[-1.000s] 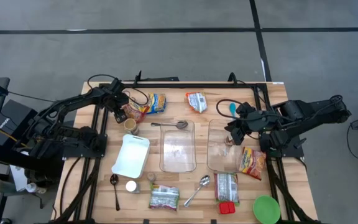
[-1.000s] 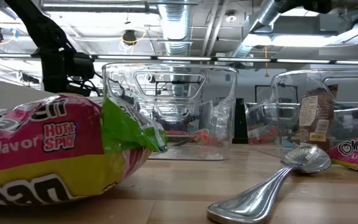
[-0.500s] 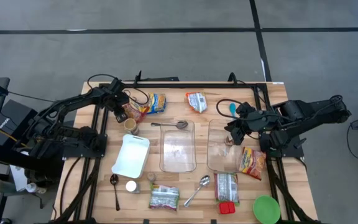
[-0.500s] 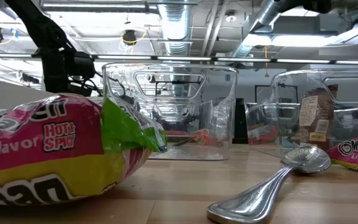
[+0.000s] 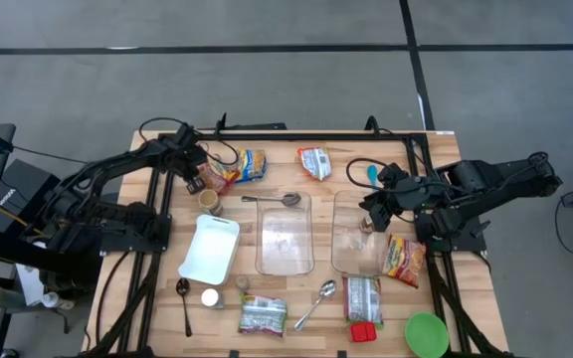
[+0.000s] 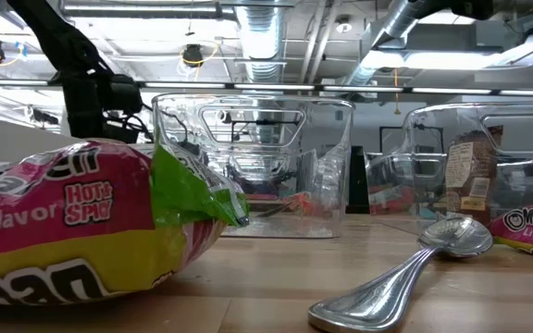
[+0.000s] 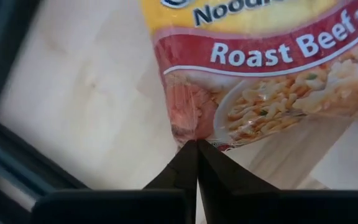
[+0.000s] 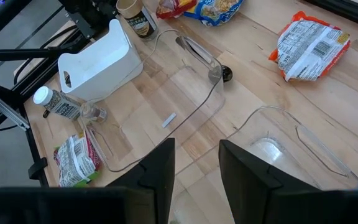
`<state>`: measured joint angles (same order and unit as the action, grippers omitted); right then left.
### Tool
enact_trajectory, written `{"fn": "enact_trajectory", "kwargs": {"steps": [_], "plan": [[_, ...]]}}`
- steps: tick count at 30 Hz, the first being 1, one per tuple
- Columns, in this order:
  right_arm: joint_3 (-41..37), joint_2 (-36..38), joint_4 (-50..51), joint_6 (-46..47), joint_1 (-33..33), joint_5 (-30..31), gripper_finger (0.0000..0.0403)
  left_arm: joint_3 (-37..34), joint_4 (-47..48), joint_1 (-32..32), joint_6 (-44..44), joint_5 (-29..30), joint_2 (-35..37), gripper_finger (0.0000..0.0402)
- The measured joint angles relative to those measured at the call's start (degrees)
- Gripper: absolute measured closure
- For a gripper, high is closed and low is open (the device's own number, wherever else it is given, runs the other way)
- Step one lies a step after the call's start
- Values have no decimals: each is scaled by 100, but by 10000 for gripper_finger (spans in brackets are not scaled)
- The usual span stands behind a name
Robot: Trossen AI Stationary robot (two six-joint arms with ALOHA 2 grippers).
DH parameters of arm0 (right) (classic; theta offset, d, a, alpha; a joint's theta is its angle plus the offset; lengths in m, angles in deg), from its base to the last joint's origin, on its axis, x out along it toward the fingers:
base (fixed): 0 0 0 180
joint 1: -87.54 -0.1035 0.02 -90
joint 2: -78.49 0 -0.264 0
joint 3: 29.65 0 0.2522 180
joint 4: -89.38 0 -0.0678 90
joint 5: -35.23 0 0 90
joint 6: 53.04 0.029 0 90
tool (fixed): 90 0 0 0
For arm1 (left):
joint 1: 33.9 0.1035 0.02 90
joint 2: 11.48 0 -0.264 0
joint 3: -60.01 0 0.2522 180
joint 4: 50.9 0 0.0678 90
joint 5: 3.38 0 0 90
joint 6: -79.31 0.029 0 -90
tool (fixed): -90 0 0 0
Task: Pick & Place Food Item
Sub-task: Put the top red noodle pack into the left transparent bin
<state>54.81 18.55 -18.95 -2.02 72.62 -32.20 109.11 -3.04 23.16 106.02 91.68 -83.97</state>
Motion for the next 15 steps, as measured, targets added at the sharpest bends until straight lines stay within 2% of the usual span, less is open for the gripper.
{"fn": "enact_trajectory", "kwargs": {"steps": [8,15], "plan": [[0,0,0,0,0,0,284,19,-2,0,-211,-9,930,401],[0,0,-2,0,0,0,284,23,-2,0,-771,-332,1818,401]]}}
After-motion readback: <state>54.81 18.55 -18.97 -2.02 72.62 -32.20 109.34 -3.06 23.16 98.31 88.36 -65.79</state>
